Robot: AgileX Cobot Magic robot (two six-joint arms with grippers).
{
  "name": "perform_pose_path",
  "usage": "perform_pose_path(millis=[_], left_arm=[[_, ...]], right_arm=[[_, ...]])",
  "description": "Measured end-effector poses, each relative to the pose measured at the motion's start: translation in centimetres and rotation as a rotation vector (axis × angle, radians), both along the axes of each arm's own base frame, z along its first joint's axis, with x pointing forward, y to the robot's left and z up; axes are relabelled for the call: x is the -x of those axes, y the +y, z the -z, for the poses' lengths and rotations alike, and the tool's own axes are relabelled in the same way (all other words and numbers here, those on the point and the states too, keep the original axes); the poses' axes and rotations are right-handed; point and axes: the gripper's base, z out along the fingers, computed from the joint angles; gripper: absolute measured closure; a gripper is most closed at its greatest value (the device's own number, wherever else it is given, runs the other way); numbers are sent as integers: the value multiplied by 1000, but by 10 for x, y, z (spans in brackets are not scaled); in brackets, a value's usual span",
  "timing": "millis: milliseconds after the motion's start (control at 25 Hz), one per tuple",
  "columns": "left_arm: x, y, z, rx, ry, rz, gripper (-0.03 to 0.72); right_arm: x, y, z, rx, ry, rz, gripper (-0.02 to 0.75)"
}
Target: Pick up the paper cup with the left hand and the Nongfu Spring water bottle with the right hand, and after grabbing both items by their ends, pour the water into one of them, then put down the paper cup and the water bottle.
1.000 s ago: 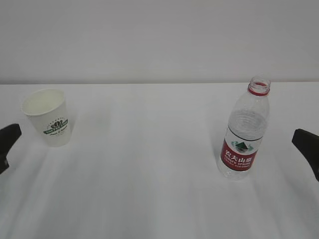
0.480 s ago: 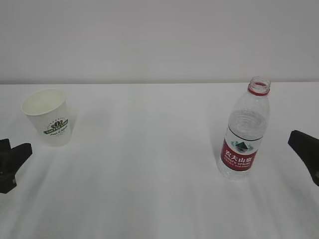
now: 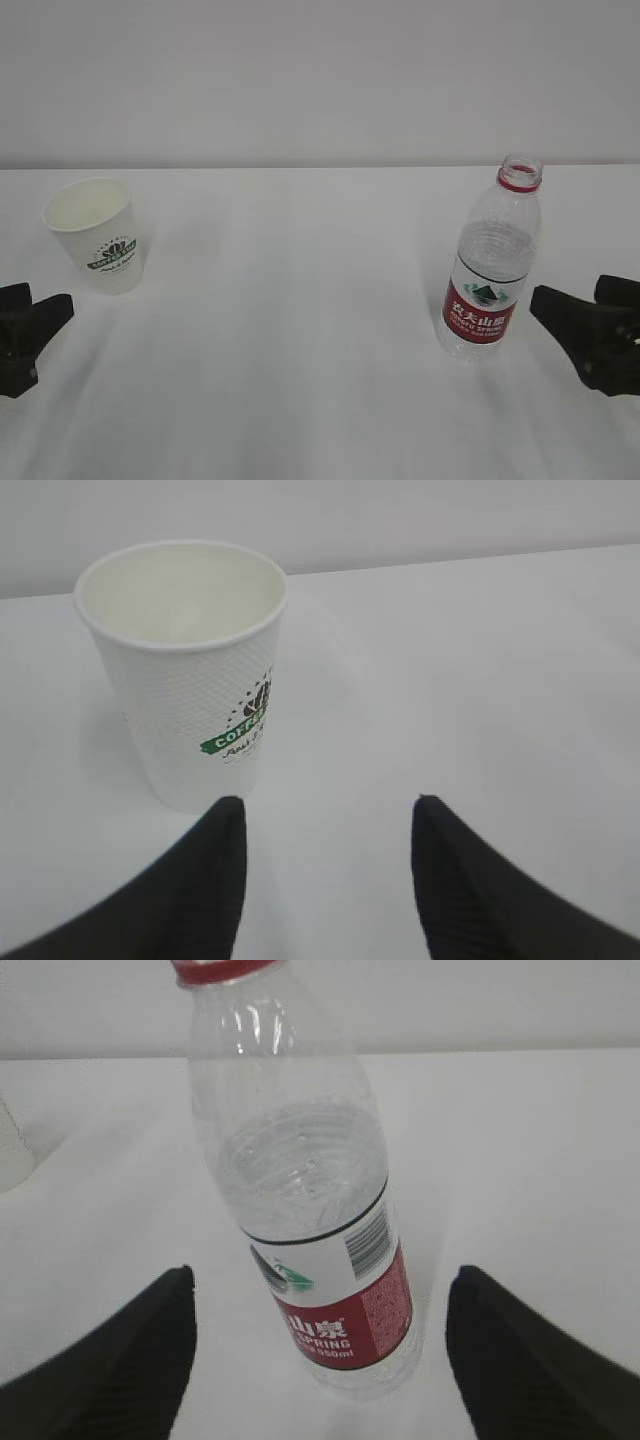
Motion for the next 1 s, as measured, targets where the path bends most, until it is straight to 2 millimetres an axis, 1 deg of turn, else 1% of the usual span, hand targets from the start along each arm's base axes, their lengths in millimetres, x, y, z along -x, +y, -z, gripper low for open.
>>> perform_pose_path(millis=[160, 320, 560, 720, 1000], left_arm=[[0, -1, 0, -2, 0, 10, 296], [0, -1, 0, -2, 0, 10, 296], [0, -1, 0, -2, 0, 13, 296], [2, -4, 0, -8, 0, 51, 296], [2, -4, 0, -9, 0, 55, 297]], right_arm=[[-1, 0, 7, 35, 14, -16, 150], [6, -1, 16, 40, 38, -9, 151], [14, -2, 23, 31, 44, -10, 151], [14, 0, 27, 22, 48, -25, 150], [13, 4, 34, 45, 61, -79, 150]])
